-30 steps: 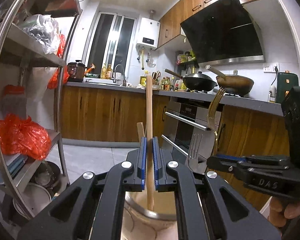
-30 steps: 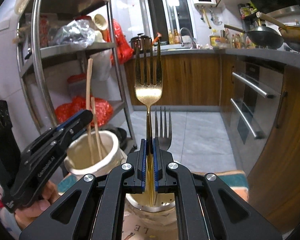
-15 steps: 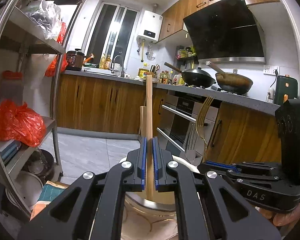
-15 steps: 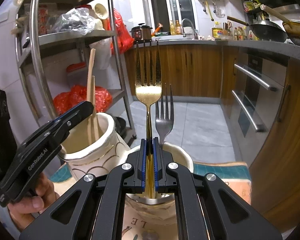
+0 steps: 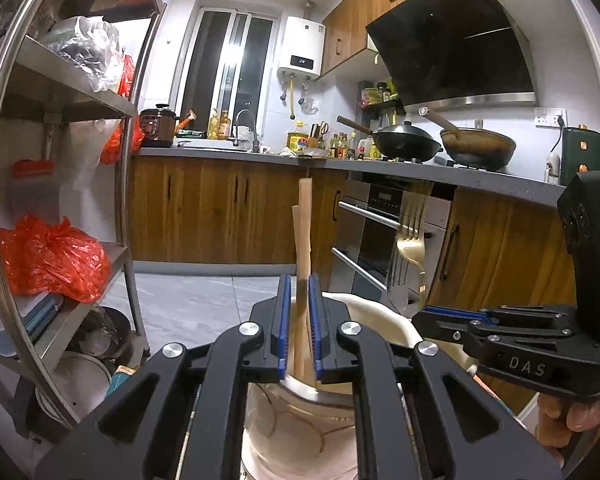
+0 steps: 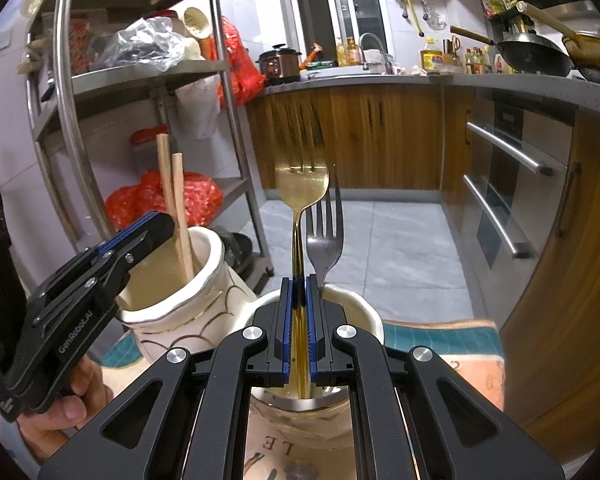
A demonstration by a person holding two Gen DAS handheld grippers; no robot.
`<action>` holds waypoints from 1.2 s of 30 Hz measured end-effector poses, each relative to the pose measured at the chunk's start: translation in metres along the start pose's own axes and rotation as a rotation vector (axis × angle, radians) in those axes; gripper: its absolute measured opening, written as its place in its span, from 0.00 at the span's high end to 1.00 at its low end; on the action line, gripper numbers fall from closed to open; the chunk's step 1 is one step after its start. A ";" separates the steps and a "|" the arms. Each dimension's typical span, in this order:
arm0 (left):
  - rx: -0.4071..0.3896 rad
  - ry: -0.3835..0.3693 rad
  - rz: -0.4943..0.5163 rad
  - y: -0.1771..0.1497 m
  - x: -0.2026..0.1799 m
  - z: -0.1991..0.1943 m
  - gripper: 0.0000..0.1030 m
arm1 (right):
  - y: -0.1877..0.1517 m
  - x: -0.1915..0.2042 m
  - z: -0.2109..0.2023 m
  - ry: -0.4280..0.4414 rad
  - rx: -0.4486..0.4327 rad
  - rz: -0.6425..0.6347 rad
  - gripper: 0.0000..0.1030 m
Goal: Organize utensils
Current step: 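Lower the gold fork into the holder with the right tool while the left tool releases the chopstick there, then move the right tool over the yellow spoons while the left tool returns over the chopsticks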
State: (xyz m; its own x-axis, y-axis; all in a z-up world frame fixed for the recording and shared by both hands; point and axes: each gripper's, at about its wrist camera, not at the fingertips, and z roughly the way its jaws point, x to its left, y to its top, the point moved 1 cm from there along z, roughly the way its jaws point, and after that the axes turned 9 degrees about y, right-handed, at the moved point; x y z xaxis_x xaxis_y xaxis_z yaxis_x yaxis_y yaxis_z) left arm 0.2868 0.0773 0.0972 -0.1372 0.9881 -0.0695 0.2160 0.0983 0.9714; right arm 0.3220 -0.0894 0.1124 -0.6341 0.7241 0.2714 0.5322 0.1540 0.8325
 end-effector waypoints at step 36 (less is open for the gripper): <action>0.436 -0.016 -0.090 -0.085 0.052 -0.087 0.63 | -0.108 0.000 -0.059 0.038 0.185 0.081 0.78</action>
State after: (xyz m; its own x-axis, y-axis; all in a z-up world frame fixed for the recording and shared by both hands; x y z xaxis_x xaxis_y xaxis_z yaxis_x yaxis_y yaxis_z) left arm 0.1767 0.1097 0.0304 -0.1601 0.9746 -0.1566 0.5917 0.2218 0.7751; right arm 0.2311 -0.1455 0.0510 -0.6037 0.7140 0.3545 0.6739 0.2195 0.7055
